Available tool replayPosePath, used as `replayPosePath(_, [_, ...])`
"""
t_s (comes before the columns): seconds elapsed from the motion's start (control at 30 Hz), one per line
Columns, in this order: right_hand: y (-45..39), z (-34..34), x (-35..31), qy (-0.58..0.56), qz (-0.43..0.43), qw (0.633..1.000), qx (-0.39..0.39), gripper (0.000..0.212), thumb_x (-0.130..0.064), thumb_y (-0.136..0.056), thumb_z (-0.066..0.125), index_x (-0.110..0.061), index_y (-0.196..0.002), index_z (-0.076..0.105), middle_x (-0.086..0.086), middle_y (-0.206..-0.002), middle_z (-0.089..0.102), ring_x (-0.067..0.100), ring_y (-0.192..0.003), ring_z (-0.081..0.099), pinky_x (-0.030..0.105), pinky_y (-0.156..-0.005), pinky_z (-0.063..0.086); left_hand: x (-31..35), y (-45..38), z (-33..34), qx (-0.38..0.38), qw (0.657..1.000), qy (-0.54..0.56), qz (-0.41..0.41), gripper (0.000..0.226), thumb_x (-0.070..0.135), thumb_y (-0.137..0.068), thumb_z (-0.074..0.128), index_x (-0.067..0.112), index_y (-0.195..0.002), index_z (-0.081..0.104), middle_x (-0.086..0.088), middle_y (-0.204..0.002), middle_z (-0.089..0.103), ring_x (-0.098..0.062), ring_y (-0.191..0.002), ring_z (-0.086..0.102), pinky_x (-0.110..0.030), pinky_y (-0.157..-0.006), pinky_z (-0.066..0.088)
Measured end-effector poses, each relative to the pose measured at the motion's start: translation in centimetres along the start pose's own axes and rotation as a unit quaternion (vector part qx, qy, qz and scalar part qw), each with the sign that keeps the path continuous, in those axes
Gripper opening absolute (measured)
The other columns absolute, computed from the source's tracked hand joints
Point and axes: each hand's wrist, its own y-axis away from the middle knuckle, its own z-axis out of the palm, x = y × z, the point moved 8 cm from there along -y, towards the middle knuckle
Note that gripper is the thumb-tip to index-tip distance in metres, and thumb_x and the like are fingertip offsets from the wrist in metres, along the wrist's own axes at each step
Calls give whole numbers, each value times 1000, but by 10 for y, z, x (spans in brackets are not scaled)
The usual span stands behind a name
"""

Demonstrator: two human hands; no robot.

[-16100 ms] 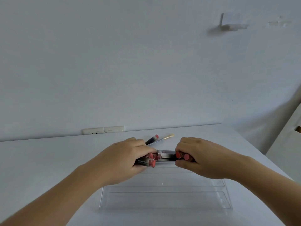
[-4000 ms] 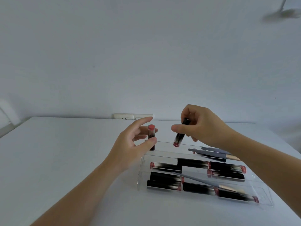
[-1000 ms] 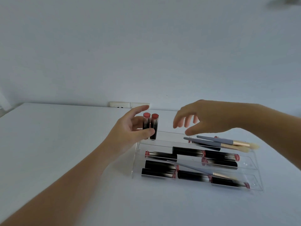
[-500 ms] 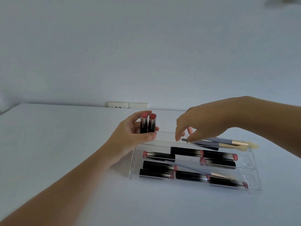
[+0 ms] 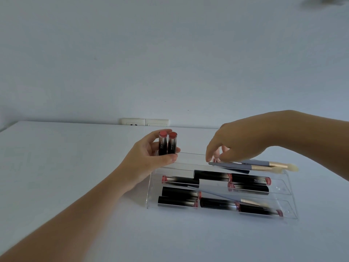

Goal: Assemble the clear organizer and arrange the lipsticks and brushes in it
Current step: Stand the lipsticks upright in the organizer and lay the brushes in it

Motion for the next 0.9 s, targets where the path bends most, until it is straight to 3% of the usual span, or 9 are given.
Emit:
replayPosePath(0.13, [14,-9,19,-60,10,997,37,28,-32,-93,52,-54,-107,62,-34,-97,62,-20,-93,52,14,-72,40,0,0,0,-4,1000,7,1,54,21,-73,84,41,-120,67,-8,-110,77,-24,-105,74,-24,-84,57])
replayPosePath(0.33, [39,13,51,-128,20,991,17,16,-39,-92,67,-51,-102,64,-33,-95,66,-13,-89,62,17,-75,43,-1,-1,0,-5,1000,12,5,54,25,-70,85,43,-118,67,-8,-110,77,-24,-105,73,-24,-84,57])
replayPosePath(0.53, [44,23,62,-146,33,988,35,20,-43,-91,67,-58,-104,63,-30,-96,67,-7,-91,63,28,-85,52,0,0,0,-5,1000,15,12,53,25,-70,85,42,-118,68,-9,-109,77,-24,-106,73,-24,-84,57])
replayPosePath(0.9, [46,28,62,-130,35,990,50,17,-44,-94,60,-55,-106,65,-25,-102,66,-9,-97,55,28,-90,49,-2,-1,-2,-2,1000,4,12,54,27,-70,84,42,-119,67,-8,-109,77,-24,-104,73,-24,-85,57])
